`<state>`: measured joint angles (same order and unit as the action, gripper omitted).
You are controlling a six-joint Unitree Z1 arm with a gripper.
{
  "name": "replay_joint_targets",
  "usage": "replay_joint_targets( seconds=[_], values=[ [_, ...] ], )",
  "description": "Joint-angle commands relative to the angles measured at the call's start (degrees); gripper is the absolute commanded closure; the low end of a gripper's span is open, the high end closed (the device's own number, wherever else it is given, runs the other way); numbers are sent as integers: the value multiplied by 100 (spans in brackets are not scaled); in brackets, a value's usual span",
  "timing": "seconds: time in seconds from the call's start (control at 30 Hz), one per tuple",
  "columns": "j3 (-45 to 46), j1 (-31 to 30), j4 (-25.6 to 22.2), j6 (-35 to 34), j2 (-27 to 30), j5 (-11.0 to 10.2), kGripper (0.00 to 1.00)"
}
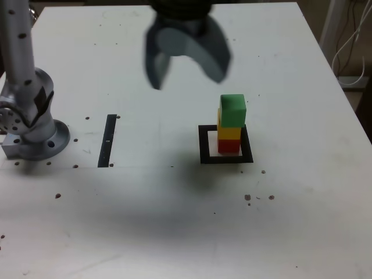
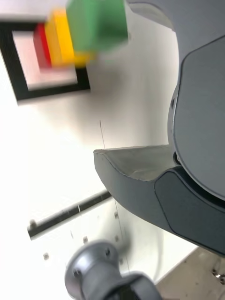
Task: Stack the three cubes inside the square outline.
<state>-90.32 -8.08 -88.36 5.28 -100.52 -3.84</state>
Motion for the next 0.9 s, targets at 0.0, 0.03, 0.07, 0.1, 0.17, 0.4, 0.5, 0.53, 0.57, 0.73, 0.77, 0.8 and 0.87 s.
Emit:
replay_joint_targets(
  seconds=[0.0, 0.03, 0.07, 0.1, 0.17, 0.4, 0.5, 0.53, 0.57, 0.73, 0.77, 0.8, 0.87],
  values=[
    [391, -9, -18, -76, 242, 14, 1],
    [590, -9, -8, -122, 332, 20, 1],
    [792, -9, 7, -169, 409, 24, 1],
    [1002, -9, 34, -220, 474, 30, 1],
    [1434, -9, 149, -317, 572, 37, 1],
    [2739, 140, 994, -423, 657, 25, 1],
    [3102, 186, 1279, -431, 759, -31, 1],
    [3214, 194, 1370, -433, 817, -31, 1],
    [3316, 202, 1452, -434, 882, -6, 1],
    [3675, 228, 1680, -367, 1108, 281, 1],
    [3710, 228, 1682, -357, 1119, 328, 1],
    [3742, 228, 1683, -350, 1121, 359, 0],
    [3802, 228, 1709, -354, 1113, 383, 0]
  ],
)
